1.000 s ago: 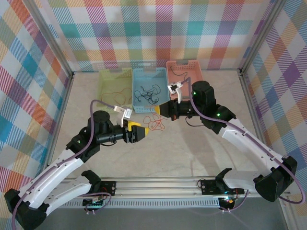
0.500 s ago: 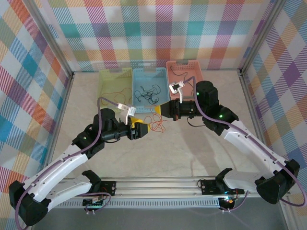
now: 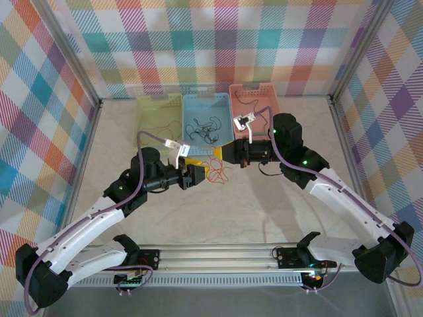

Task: Untangle the cables

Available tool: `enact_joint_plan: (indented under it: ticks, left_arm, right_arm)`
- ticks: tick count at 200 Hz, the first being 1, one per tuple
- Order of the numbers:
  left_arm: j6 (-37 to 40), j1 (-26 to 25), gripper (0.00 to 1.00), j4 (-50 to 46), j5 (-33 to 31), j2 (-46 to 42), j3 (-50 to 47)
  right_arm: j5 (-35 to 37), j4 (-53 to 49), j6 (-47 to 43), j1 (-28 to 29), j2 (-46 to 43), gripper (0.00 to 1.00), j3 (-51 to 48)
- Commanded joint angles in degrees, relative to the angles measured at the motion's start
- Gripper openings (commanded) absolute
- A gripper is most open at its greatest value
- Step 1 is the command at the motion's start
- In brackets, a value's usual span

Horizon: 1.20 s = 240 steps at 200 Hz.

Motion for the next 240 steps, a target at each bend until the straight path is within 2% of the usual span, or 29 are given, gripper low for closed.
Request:
enact_joint_plan:
  ticks: [1,25,44,68,90,113,139,160,177,240]
  left_arm:
    - [0.9,-0.9,0.48,3.3,1.2,-0.2,-1.2]
    - [1.0,-0.8,0.45,4.7,1.6,-0.8,-2.5]
    - [0.9,-0.8,0.37,4.6,2.0,-0.8,-2.5]
    - [0.9,-0.9,0.22,4.1,1.4,-0.8,-2.6]
    - [0.4,-0.8,0.00,2.3,-2.3,-1.4,-2.2]
    - [0.4,-0.8,0.00,-2.1,-6.6,-3.1,-1.4]
    - [-0.1,-0.9,0.00,-10.0,-11.3,-7.9,-1.0]
    - [-1.6,-0.8,0.00,-16.9,-16.3,-12.8,-1.0]
    - [-3.0,-0.9,0.00,-20.5,-17.5,-16.1,0.0]
    - [-3.6,-0.9,0.00,-25.9,-13.4,-18.8,7.2]
  right_arm:
    - [-1.5,2.4,0.7,0.2,-1.4,0.00,-0.6]
    - [-1.6,2.9,0.9,0.2,-1.5,0.00,-0.6]
    - [-1.5,3.0,1.1,0.2,-1.4,0.00,-0.6]
    - [-1.5,3.1,1.1,0.2,-1.5,0.00,-0.8]
    - [-1.2,2.9,0.7,0.1,-1.7,0.00,-1.2]
    - [1.9,-1.4,-2.4,-0.7,-3.1,0.00,-1.0]
    - [17.0,-11.6,-9.5,-2.8,-7.3,0.00,-1.6]
    - [28.1,-14.5,-13.0,-5.5,-11.2,0.00,-4.5]
    - [33.3,-14.4,-15.4,-6.8,-13.3,0.00,-7.1]
    - [39.3,-12.8,-24.4,-6.9,-14.8,0.00,-13.9]
